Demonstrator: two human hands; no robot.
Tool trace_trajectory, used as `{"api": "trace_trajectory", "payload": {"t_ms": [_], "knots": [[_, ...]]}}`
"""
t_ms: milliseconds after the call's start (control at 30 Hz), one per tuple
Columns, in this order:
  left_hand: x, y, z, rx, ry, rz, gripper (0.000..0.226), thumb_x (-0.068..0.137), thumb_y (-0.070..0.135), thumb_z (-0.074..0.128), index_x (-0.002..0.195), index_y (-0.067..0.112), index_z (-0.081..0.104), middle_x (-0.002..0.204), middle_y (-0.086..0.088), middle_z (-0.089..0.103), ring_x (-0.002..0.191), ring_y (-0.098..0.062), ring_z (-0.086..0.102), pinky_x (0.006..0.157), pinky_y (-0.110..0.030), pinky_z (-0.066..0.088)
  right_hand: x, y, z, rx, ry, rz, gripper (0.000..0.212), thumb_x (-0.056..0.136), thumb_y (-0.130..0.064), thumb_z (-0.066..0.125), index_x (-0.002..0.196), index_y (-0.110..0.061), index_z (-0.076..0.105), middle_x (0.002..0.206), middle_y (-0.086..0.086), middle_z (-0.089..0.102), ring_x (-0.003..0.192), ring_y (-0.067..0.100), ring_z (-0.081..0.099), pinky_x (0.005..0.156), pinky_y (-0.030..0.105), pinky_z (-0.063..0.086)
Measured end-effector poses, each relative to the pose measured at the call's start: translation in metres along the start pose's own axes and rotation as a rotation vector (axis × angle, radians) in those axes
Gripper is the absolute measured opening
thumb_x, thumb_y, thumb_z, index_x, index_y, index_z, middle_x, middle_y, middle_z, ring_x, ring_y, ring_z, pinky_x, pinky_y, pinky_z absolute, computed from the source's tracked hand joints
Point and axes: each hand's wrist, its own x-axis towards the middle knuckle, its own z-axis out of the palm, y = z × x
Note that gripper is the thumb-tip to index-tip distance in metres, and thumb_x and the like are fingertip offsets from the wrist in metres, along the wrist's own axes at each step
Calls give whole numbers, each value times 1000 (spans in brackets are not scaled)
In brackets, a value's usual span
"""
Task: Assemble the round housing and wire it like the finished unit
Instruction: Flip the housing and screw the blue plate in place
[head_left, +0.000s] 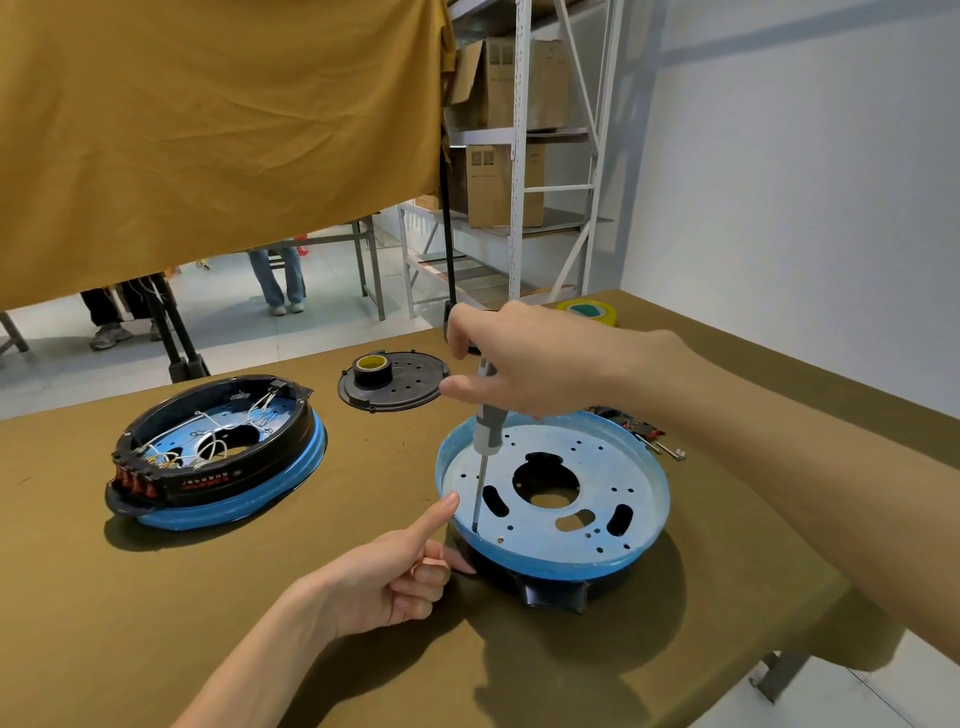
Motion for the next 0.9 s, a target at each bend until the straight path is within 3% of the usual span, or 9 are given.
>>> {"api": "trace_trajectory", "payload": {"t_ms": [100,200,267,367,433,500,633,767,900], "knots": [[0,1,1,1,0,-6,94,62,77,71,117,1,66,69,0,26,57,-12,22,48,-21,26,-1,3,-9,144,-169,0,39,94,-35,70,120,-29,41,87,-2,66,71,15,67,57,30,56],[0,1,2,8,6,-10,94,64,78,68,118,1,65,69,0,25,57,-12,21,48,-21,26,1,-1,-3,43,-67,-15,29,100,-43,61,113,-23,46,84,-4,67,55,9,68,52,25,55],[0,1,2,6,10,-10,94,64,78,67,118,0,65,69,0,25,57,-11,21,47,-21,26,3,-1,-1,-37,-24,-16,36,99,-53,57,116,-23,45,87,-3,67,61,11,69,54,28,55],[0,1,3,-6,15,-10,94,63,78,68,117,1,65,70,0,25,58,-12,21,48,-21,25,1,0,-9,117,-181,-12,46,93,-37,72,124,-30,39,85,-1,66,67,15,67,51,24,52],[0,0,2,-10,16,-8,94,62,77,68,117,1,65,70,0,25,58,-11,21,48,-21,26,2,-1,-6,132,-148,-25,36,94,-37,71,119,-30,45,82,-4,69,61,11,69,52,25,54],[1,0,2,-17,12,-8,93,62,77,69,116,1,65,70,0,26,58,-11,22,48,-20,26,4,-2,-1,46,-46,-48,30,96,-49,65,112,-30,49,78,-10,67,64,10,68,56,28,52],[2,0,1,-16,13,-6,93,62,78,69,115,1,65,71,-1,24,58,-12,21,47,-21,26,1,1,-10,184,-188,-34,39,90,-37,75,118,-35,48,87,-5,68,75,13,68,61,32,55],[2,-1,2,-6,21,1,93,63,79,69,114,1,65,71,0,22,55,-12,21,46,-21,26,3,-5,-4,73,-61,-51,25,95,-48,66,109,-30,57,81,-11,69,72,7,66,60,29,46],[1,0,3,-7,21,6,93,61,79,69,113,2,64,73,-1,20,57,-12,20,47,-21,25,0,-6,-18,187,-291,-24,45,90,-31,75,124,-32,45,96,1,70,83,21,69,69,40,60]]}}
